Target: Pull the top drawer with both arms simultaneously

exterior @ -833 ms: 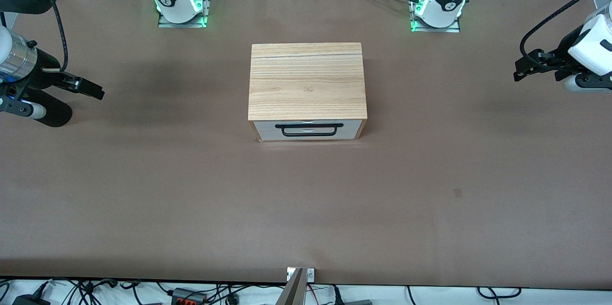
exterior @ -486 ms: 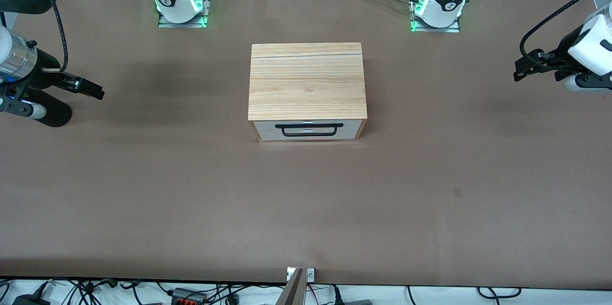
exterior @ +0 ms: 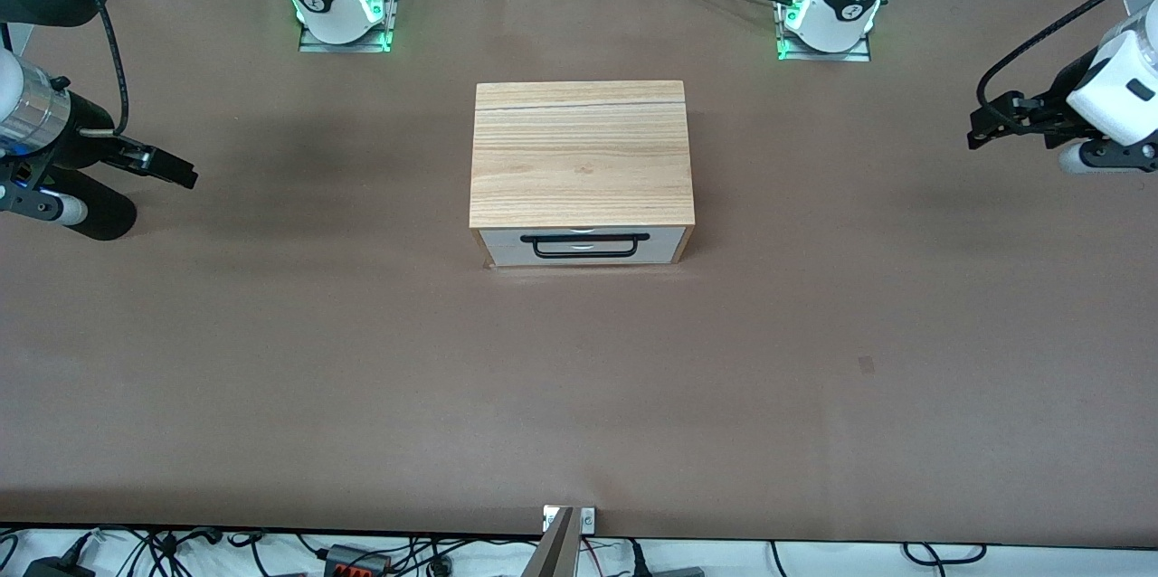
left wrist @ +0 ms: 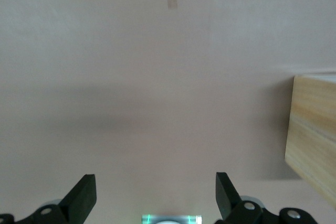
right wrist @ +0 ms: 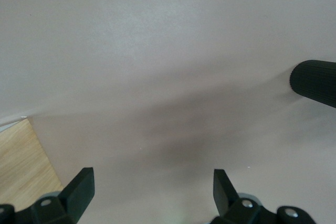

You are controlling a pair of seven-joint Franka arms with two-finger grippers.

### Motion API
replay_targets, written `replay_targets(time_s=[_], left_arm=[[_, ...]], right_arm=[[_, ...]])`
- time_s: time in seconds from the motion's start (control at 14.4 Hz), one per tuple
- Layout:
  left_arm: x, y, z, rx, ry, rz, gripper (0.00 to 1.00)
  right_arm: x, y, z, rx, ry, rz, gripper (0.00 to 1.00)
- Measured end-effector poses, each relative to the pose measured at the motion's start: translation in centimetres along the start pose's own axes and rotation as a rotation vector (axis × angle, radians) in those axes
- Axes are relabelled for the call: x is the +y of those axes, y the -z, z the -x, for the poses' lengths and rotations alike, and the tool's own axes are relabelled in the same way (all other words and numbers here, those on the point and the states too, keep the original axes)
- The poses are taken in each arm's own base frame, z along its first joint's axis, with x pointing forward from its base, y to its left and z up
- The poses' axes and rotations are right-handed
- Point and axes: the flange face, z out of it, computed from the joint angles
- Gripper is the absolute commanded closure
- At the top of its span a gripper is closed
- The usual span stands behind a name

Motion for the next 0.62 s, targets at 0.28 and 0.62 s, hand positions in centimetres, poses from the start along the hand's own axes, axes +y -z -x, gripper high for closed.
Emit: replay_targets(time_s=[0.28, 0.62], left_arm=[[0.5, -2.6, -0.8, -0.090, -0.008, 0.003, 0.00], [1.9, -5.9, -2.6, -0.157, -0.112, 0.178, 0.00]], right_arm=[[-0.1, -0.3, -0.1, -0.006, 0.000, -0.005, 0.00], [-2.3, -2.9, -2.3, -0.032, -0.009, -0.142, 0.00]])
